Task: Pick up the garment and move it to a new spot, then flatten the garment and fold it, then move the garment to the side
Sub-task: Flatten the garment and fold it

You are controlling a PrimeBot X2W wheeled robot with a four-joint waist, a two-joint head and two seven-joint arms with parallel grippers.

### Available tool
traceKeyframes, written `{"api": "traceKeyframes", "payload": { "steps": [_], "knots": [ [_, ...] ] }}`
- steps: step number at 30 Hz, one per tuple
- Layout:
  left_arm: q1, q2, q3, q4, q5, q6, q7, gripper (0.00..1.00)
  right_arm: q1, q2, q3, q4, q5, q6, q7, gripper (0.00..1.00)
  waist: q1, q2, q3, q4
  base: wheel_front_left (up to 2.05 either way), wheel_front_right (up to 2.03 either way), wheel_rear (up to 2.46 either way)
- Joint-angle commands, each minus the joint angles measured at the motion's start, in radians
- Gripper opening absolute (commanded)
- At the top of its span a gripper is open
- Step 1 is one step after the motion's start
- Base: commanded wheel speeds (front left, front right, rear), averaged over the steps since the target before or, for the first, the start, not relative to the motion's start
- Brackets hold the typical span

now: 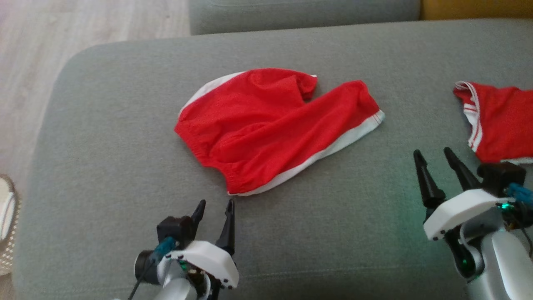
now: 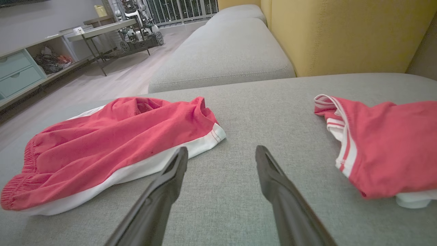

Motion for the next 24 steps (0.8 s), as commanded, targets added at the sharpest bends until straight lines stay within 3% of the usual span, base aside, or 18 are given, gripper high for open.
{"api": "traceKeyframes", "payload": {
  "steps": [1,9,20,21,22,24],
  "knots": [
    [-0.068,0.002,0.028,-0.011,0.000,-0.006,-0.006,1.00,-0.024,0.005,0.014,-0.066,-0.009,0.000,0.011,1.00,-0.0001,0.0000,0.020,-0.024,0.00,0.00,0.00],
    [-0.155,0.002,0.022,0.125,0.010,-0.017,-0.006,1.00,0.013,0.029,-0.022,-0.222,-0.026,0.000,0.088,1.00,-0.0001,0.0000,0.061,-0.065,0.00,0.00,0.00],
    [-0.244,0.002,-0.022,0.244,-0.022,-0.019,-0.006,1.00,0.004,0.028,-0.039,-0.265,-0.040,0.000,0.120,1.00,-0.0001,0.0000,0.095,-0.067,0.00,0.00,0.00],
    [-0.249,0.002,-0.028,0.249,-0.028,-0.020,-0.006,0.91,0.001,0.026,-0.041,-0.265,-0.041,0.000,0.121,1.00,-0.0001,0.0000,0.097,-0.064,0.00,0.00,0.00],
    [-0.254,0.002,-0.035,0.254,-0.033,-0.021,-0.006,0.49,-0.002,0.026,-0.043,-0.265,-0.042,0.000,0.123,1.00,-0.0001,0.0000,0.099,-0.062,0.00,0.00,0.00],
    [-0.260,0.002,-0.051,0.264,-0.044,-0.025,-0.006,0.00,-0.010,0.028,-0.043,-0.264,-0.047,0.000,0.125,1.00,-0.0001,0.0000,0.101,-0.057,0.00,0.00,0.00]
  ]
}}
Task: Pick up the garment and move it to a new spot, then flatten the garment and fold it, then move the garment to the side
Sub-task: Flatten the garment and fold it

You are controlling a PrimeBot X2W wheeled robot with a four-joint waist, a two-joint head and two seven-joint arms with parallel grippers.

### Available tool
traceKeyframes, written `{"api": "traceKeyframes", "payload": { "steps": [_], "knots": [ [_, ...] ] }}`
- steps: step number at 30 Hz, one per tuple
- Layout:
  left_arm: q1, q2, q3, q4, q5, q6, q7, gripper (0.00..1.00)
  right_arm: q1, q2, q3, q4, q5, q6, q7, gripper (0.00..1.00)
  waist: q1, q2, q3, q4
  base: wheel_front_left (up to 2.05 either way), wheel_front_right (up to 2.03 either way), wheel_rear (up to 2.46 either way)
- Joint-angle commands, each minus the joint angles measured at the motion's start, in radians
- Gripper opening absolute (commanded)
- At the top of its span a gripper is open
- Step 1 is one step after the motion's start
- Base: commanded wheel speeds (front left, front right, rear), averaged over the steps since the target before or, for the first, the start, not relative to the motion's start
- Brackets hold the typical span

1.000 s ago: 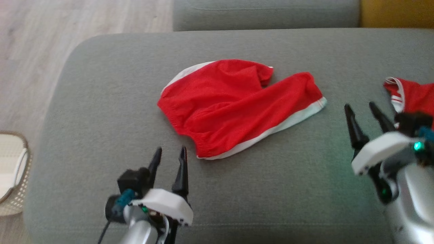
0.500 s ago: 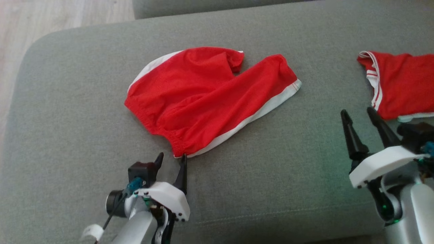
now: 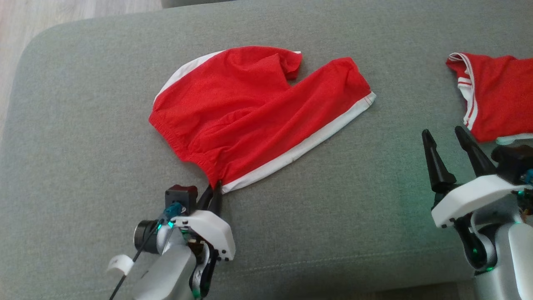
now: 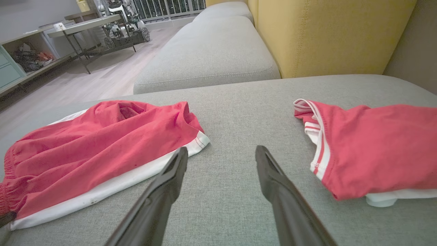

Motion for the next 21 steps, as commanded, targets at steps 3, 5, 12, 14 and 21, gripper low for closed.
{"api": "traceKeyframes", "payload": {
  "steps": [3,5,12,14,21],
  "knots": [
    [-0.044,0.008,0.010,-0.019,-0.017,-0.001,-0.006,0.00,-0.051,-0.004,0.023,-0.032,-0.010,0.000,0.006,1.00,0.0000,0.0000,0.004,0.012,0.00,0.00,0.00],
    [-0.048,0.008,0.024,-0.050,-0.017,0.016,-0.006,0.00,-0.066,0.005,0.028,-0.019,-0.001,0.000,0.005,1.00,0.0000,0.0000,0.005,0.024,0.00,0.00,0.00],
    [-0.010,0.008,0.092,-0.227,0.039,0.068,-0.006,0.00,-0.142,0.040,0.012,0.123,0.041,0.000,0.023,1.00,0.0000,0.0000,0.015,0.101,0.00,0.00,0.00],
    [0.007,0.008,0.089,-0.262,0.051,0.064,-0.006,0.00,-0.176,0.048,-0.017,0.190,0.056,0.000,0.033,1.00,0.0000,0.0000,0.020,0.127,0.00,0.00,0.00],
    [0.021,0.008,0.039,-0.302,0.057,0.058,-0.006,0.00,-0.282,0.063,-0.089,0.424,0.130,0.000,0.072,1.00,0.0000,0.0000,0.038,0.196,0.00,0.00,0.00]
  ]
}}
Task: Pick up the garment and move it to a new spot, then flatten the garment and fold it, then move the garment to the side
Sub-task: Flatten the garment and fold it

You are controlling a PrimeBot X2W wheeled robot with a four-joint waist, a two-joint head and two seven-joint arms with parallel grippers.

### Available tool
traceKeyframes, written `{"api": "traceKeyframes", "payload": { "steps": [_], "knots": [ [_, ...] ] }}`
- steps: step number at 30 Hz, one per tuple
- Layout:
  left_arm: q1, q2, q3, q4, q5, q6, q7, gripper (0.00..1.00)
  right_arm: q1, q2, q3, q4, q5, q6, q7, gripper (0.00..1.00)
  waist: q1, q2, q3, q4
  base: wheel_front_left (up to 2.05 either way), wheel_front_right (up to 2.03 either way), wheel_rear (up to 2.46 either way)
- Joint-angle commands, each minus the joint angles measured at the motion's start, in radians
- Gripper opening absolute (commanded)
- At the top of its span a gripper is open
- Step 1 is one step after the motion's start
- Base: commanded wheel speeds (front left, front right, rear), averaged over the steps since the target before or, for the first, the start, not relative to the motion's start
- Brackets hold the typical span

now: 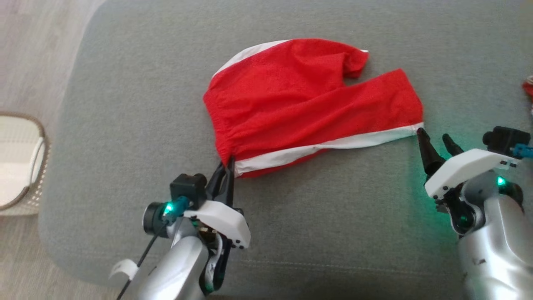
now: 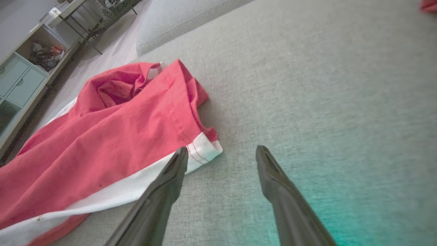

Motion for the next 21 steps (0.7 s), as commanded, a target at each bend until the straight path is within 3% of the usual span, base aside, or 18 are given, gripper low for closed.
{"api": "traceKeyframes", "payload": {
  "steps": [1,13,14,15,16,17,21],
  "knots": [
    [-0.029,0.008,0.017,-0.038,0.006,0.001,-0.006,0.00,-0.045,0.011,0.014,-0.003,0.012,0.000,0.000,1.00,0.0000,0.0000,0.010,0.019,0.00,0.00,0.00],
    [-0.044,0.008,-0.037,-0.048,-0.001,0.017,-0.006,0.00,-0.137,0.012,0.057,0.174,0.072,0.000,-0.044,1.00,0.0000,0.0000,0.028,0.043,0.00,0.00,0.00],
    [-0.046,0.008,-0.039,-0.048,-0.003,0.018,-0.006,0.00,-0.141,0.012,0.061,0.182,0.072,0.000,-0.045,0.71,0.0000,0.0000,0.028,0.044,0.00,0.00,0.00],
    [-0.046,0.008,-0.039,-0.048,-0.003,0.018,-0.006,0.00,-0.141,0.012,0.061,0.182,0.072,0.000,-0.045,0.71,0.0000,0.0000,0.028,0.044,0.00,0.00,0.00],
    [-0.048,0.008,-0.040,-0.048,-0.004,0.019,-0.006,0.00,-0.145,0.012,0.065,0.188,0.073,0.000,-0.047,0.28,0.0000,0.0000,0.029,0.044,0.00,0.00,0.00],
    [-0.050,0.008,-0.041,-0.047,-0.004,0.021,-0.006,0.00,-0.148,0.012,0.071,0.192,0.072,0.000,-0.050,0.00,0.0000,0.0000,0.030,0.045,0.00,0.00,0.00],
    [-0.055,0.008,-0.043,-0.041,0.000,0.022,-0.006,0.00,-0.154,0.000,0.101,0.199,0.056,0.000,-0.078,0.00,0.0000,0.0000,0.027,0.045,0.00,0.00,0.00]
  ]
}}
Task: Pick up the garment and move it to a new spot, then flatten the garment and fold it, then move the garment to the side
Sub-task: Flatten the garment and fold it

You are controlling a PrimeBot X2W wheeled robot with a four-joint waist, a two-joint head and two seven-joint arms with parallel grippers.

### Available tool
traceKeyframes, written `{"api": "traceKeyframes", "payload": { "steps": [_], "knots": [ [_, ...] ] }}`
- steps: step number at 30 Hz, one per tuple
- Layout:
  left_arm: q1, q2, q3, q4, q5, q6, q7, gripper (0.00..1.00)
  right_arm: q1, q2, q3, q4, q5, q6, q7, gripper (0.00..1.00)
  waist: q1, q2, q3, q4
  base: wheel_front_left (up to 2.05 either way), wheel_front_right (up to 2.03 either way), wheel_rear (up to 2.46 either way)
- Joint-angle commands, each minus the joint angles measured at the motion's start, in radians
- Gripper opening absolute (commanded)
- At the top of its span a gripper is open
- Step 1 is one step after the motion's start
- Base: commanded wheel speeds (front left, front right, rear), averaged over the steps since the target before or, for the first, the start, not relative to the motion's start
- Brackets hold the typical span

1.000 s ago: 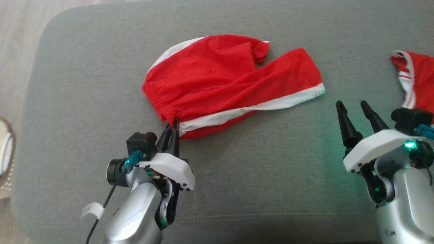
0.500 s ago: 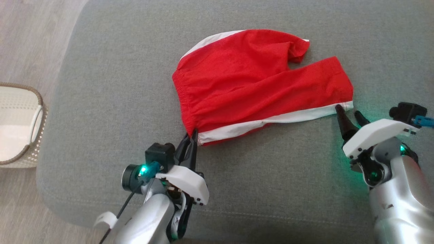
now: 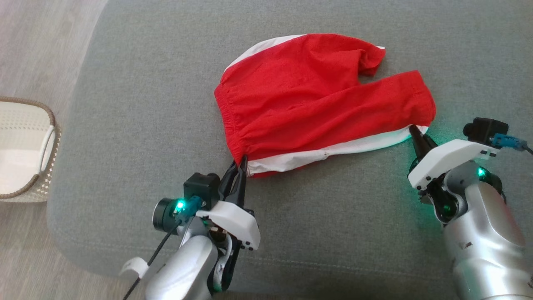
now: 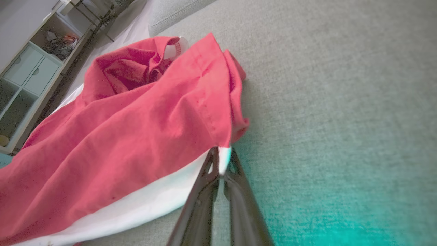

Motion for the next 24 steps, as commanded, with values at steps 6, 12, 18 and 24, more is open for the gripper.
{"api": "traceKeyframes", "payload": {
  "steps": [6,12,18,24],
  "knots": [
    [-0.031,0.008,0.063,-0.029,0.031,-0.001,-0.006,0.00,-0.004,-0.056,0.097,-0.072,-0.055,0.000,-0.058,0.00,0.0000,0.0000,-0.035,-0.008,0.00,0.00,0.00],
    [-0.019,0.037,0.134,-0.086,0.084,-0.016,-0.006,0.00,0.030,-0.150,0.201,-0.230,-0.094,0.000,-0.068,0.00,0.0000,0.0000,-0.105,-0.037,0.00,0.00,0.00],
    [-0.017,0.094,0.210,-0.176,0.100,-0.022,-0.006,0.00,0.060,-0.236,0.252,-0.460,-0.083,0.000,-0.012,0.00,0.0000,0.0000,-0.201,-0.073,0.00,0.00,0.00],
    [-0.030,0.175,0.236,-0.298,0.104,-0.033,0.043,0.00,0.102,-0.245,0.214,-0.691,-0.092,0.000,0.084,0.00,0.0000,0.0000,-0.290,-0.115,0.00,0.00,0.00]
  ]
}}
